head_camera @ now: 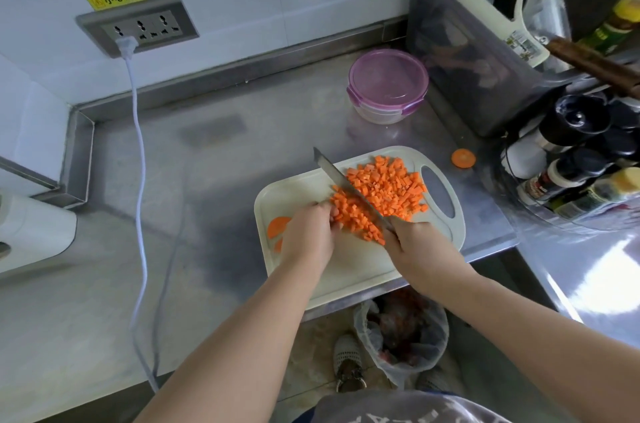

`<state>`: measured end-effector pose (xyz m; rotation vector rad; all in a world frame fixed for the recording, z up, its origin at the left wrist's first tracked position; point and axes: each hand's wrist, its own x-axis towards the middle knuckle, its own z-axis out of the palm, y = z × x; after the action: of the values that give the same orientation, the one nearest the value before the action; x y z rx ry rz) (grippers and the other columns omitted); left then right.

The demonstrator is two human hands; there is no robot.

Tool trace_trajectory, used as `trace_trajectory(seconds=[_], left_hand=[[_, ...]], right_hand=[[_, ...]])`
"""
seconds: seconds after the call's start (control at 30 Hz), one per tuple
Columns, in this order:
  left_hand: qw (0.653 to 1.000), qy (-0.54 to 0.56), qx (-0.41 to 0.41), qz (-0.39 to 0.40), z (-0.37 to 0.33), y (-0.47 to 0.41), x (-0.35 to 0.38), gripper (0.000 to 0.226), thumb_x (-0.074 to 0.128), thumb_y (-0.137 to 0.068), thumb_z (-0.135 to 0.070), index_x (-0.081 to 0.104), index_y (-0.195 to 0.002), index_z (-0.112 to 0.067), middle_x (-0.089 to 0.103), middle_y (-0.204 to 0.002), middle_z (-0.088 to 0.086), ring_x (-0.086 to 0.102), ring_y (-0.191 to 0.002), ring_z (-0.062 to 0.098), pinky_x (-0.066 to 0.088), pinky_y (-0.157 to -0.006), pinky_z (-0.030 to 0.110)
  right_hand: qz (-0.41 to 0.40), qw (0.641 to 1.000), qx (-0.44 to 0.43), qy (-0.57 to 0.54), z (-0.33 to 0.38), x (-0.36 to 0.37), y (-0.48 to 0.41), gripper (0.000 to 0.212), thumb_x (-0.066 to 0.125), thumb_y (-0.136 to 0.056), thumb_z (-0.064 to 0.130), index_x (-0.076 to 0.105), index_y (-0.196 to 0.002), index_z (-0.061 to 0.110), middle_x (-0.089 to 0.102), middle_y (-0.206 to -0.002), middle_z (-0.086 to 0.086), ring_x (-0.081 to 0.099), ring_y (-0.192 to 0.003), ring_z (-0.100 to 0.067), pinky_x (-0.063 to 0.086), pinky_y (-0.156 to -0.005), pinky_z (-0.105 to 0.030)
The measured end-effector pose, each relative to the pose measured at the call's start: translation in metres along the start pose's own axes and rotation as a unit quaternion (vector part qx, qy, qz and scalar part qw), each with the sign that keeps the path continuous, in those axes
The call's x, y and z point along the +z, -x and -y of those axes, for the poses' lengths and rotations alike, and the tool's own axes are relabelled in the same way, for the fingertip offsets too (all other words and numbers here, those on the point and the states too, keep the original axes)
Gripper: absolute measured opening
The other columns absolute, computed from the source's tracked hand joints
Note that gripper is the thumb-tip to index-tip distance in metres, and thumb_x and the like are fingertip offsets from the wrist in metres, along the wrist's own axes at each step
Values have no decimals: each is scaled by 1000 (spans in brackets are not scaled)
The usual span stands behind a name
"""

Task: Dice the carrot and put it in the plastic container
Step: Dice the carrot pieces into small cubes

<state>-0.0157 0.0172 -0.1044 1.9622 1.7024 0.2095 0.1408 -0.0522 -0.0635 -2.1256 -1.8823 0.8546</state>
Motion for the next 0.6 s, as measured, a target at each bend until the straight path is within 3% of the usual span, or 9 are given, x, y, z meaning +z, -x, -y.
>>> trace_trajectory(seconds=[0.07,0.17,0.2,0.3,0.33,0.4,0.47,0.53,0.6], left_hand=[[998,56,-7,16,-2,-3,0,23,64,-88,-16,67,-111,-14,70,-107,1,64,-99,19,48,-85,29],[987,159,-35,-2,6,-2,-10,20,62,-89,-9,69,-107,-11,71,-104,2,66,-99,18,51,-86,31],[981,185,-58,-27,9,-1,-17,18,60,-91,-9,69,-106,-13,70,-104,1,66,-97,18,54,-80,34],[941,271,-138,-151,9,0,-51,25,49,-94,-9,66,-99,-26,64,-103,-7,63,-75,10,54,-43,31],[935,275,-131,-182,5,0,-61,31,44,-94,-4,63,-96,-28,63,-102,-8,60,-70,5,52,-41,27],[960,206,-13,-188,-7,-1,-73,39,39,-89,3,64,-91,-26,63,-100,-7,59,-78,6,54,-63,26],[983,89,126,-100,-22,-2,-72,39,39,-83,1,70,-86,-24,66,-97,-7,60,-92,14,48,-84,33],[984,-8,180,3,-36,-2,-62,39,42,-85,-2,71,-89,-28,66,-105,-9,57,-103,15,41,-94,33],[978,-74,190,44,-44,-5,-50,39,43,-88,-6,70,-96,-32,63,-113,-11,52,-112,13,35,-97,31]], right_hand=[[-23,999,-11,40,-8,-8,-2,23,36,-102,26,58,-105,18,42,-61,7,48,-63,-21,33,-52,-30],[-50,992,-35,112,-17,-21,0,36,36,-102,31,48,-136,28,49,-70,8,49,-66,-17,31,-47,-25],[-59,988,-48,134,-19,-25,2,36,37,-102,34,46,-137,31,53,-76,7,51,-67,-16,31,-47,-24],[-79,976,-81,185,-28,-33,6,35,42,-99,38,46,-134,33,64,-90,7,58,-71,-19,33,-50,-26],[-85,972,-96,198,-30,-34,7,34,46,-97,37,50,-130,32,66,-90,6,57,-67,-21,33,-51,-27],[-92,960,-130,232,-34,-35,8,27,66,-87,33,63,-112,25,65,-72,4,47,-50,-22,24,-45,-24],[-88,950,-147,260,-35,-37,8,28,82,-70,26,68,-94,20,56,-54,3,38,-36,-21,8,-42,-18],[-91,947,-148,270,-36,-38,7,28,84,-67,24,68,-89,20,53,-51,4,30,-35,-20,0,-45,-17],[-92,947,-138,274,-36,-39,8,24,82,-68,22,66,-86,21,52,-51,5,24,-39,-19,-2,-46,-17]])
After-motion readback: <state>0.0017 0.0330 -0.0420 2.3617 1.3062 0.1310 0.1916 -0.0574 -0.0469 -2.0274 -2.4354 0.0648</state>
